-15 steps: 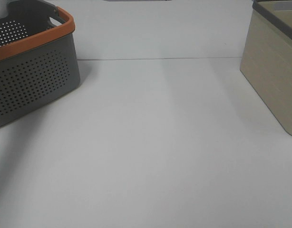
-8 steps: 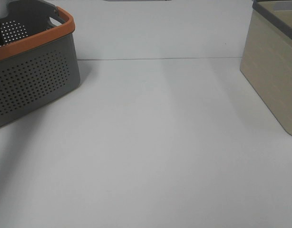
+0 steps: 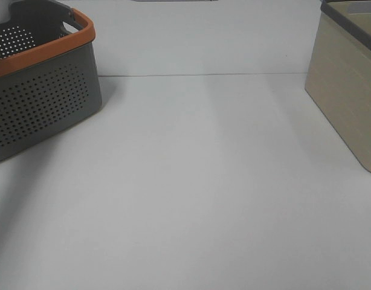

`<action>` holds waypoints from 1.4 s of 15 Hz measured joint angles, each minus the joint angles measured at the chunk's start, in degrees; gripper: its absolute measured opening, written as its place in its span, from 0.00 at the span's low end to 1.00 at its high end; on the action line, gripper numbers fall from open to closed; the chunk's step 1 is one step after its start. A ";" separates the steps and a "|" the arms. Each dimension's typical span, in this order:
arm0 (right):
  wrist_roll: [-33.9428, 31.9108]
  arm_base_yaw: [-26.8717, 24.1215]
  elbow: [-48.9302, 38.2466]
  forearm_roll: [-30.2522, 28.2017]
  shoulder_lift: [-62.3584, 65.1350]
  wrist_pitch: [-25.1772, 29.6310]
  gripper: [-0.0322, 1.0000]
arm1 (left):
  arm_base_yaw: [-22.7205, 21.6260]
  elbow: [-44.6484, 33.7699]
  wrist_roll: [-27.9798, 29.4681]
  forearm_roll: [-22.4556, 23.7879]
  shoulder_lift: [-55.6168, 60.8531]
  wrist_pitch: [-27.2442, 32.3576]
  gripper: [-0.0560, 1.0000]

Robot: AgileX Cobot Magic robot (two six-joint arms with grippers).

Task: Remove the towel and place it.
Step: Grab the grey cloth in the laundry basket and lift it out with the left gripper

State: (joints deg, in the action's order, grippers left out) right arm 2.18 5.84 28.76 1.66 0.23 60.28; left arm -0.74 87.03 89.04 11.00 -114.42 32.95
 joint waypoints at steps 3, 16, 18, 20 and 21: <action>0.00 0.00 0.00 0.00 0.00 0.00 0.71 | 0.00 0.00 0.00 0.00 0.00 -0.29 0.46; -0.29 0.00 0.00 -0.46 0.00 0.00 0.71 | 0.00 0.00 -1.49 -2.69 -1.83 -7.96 0.05; -0.29 0.00 0.00 -0.46 0.00 0.00 0.71 | 0.00 0.00 -3.04 -2.69 -1.83 -10.89 0.05; -0.29 0.00 0.00 -0.46 0.00 0.00 0.71 | 0.00 0.00 -4.98 -2.69 -1.55 -12.61 0.05; -0.29 0.00 0.00 -0.46 0.00 0.00 0.71 | 0.00 0.00 -7.05 -2.69 -1.03 -14.44 0.05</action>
State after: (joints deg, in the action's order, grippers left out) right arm 1.89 5.84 28.76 1.20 0.23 60.28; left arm -0.74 87.03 81.99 8.31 -115.45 18.51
